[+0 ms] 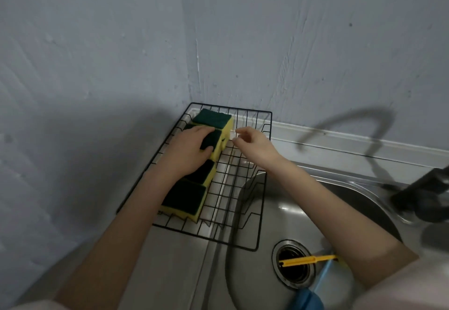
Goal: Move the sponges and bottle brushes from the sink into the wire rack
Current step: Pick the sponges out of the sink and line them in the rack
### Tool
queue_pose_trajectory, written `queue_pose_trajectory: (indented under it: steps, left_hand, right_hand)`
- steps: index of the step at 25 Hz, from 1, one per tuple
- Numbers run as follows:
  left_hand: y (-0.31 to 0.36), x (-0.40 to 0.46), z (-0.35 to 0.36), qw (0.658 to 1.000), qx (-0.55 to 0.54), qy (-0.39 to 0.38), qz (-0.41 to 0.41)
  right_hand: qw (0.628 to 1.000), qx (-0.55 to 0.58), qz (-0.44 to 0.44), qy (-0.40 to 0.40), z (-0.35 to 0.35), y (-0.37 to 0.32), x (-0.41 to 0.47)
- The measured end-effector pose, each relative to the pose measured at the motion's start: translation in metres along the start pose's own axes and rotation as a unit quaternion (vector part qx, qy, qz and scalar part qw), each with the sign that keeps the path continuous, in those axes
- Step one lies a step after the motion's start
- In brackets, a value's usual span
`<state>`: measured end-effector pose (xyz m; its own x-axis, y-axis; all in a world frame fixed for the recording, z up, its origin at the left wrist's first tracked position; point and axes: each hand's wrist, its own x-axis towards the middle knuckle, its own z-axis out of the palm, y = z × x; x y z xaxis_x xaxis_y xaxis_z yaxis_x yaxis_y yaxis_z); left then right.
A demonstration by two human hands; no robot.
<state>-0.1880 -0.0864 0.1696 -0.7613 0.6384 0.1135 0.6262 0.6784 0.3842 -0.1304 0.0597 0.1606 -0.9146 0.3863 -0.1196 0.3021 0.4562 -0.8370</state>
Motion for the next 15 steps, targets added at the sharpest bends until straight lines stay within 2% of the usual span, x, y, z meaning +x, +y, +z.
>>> queue_pose_trajectory:
  steps: [7, 15]
  left_hand:
    - [0.073, -0.051, 0.008, 0.998, -0.031, -0.01, 0.057]
    - [0.142, -0.073, 0.06, 0.992, -0.07, -0.056, 0.089]
  right_hand:
    - [0.999, 0.003, -0.008, 0.045, -0.038, 0.029, -0.062]
    - [0.997, 0.006, 0.051, 0.054, -0.084, 0.092, -0.113]
